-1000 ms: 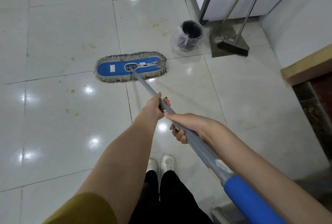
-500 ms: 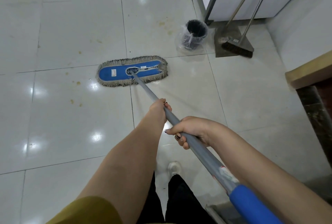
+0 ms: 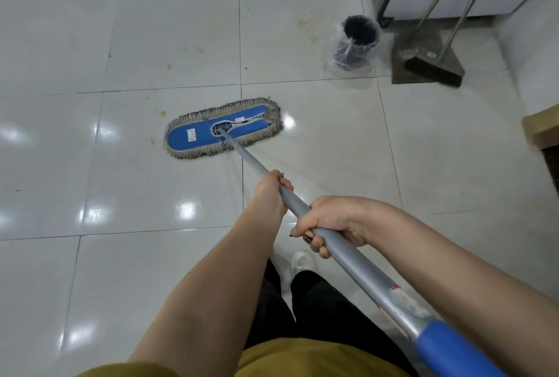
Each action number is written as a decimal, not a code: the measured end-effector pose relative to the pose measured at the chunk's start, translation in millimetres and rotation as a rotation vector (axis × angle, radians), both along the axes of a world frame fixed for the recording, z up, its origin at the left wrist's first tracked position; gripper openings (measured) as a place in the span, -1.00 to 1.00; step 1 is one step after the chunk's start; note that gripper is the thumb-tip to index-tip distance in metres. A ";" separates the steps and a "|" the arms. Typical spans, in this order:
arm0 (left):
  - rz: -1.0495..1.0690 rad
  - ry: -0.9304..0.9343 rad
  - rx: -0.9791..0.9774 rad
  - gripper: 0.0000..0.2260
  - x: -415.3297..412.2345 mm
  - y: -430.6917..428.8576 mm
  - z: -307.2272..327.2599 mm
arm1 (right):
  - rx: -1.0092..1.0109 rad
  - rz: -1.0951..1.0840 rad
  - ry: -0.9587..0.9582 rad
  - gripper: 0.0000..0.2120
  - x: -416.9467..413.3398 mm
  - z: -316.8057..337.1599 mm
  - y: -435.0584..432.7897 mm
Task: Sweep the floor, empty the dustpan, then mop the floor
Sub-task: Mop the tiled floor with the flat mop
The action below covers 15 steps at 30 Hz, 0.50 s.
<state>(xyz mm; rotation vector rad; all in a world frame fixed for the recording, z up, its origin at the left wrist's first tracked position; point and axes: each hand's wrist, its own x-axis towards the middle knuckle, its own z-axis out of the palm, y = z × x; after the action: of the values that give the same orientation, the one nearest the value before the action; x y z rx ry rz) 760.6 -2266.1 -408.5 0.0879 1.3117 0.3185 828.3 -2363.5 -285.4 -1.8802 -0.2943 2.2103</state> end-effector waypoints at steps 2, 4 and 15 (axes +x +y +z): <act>0.018 0.000 0.007 -0.70 -7.9 -8.4 -0.4 | 0.000 0.049 0.002 -0.62 -3.8 1.5 -4.8; 0.036 0.016 0.019 -0.70 -18.2 -12.7 -2.3 | 0.003 0.071 0.012 -0.62 -9.8 4.5 -6.0; 0.000 0.055 0.010 -0.72 -47.4 25.6 -7.0 | -0.011 0.033 -0.003 -0.75 -37.9 -3.9 35.4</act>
<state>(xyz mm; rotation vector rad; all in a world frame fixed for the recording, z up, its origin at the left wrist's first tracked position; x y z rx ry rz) 713.2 -2240.5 -415.5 0.1051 1.3643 0.3247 790.4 -2328.1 -289.3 -1.8983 -0.3169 2.2348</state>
